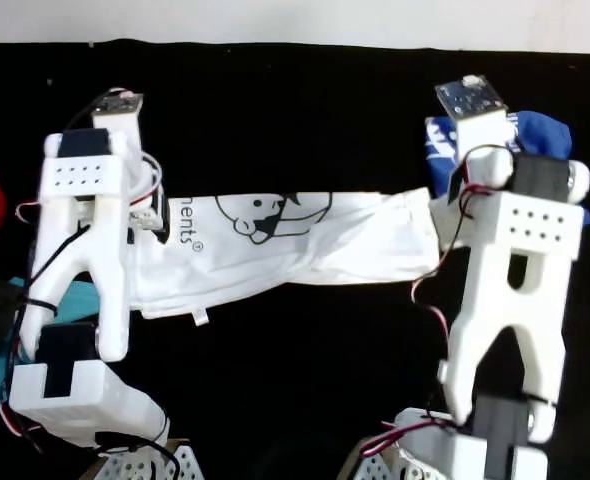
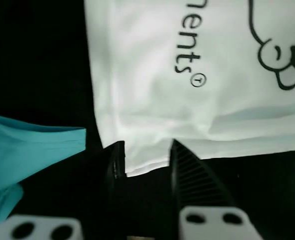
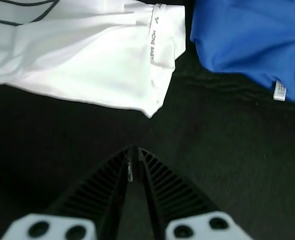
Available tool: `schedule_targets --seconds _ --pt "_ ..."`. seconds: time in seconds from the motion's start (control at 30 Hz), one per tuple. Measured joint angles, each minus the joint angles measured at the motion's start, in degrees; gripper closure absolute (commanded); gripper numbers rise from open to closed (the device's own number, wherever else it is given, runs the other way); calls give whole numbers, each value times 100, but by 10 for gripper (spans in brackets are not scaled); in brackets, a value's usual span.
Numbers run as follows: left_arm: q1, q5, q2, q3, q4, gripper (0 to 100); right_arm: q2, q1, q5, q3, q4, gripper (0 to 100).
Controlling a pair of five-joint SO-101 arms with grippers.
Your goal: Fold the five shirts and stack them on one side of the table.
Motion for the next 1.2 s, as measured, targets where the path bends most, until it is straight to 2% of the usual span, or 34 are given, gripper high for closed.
schedule_targets --seconds 0.3,0.47,0.6,0.7,1.03,1.1,1.2 --pt "-431 0 1292 -343 -308 783 -1609 0 0 1600 44 991" --pt "-545 0 2180 -1125 -325 783 -2655 -9 0 2593 -149 991" --pt "-897 -343 2681 -1846 -149 784 -3253 -18 0 3165 -149 991" --pt "-985 -475 2989 -2251 114 784 -3473 -18 0 3385 -149 991" --pt "-976 -519 4026 -3024 176 785 -3516 -18 0 3411 -185 991" --pt "-976 -519 4237 -3288 185 819 -3534 -18 0 3411 -185 991" --pt "-932 -510 4536 -3675 255 960 -3534 -18 0 3411 -185 991"
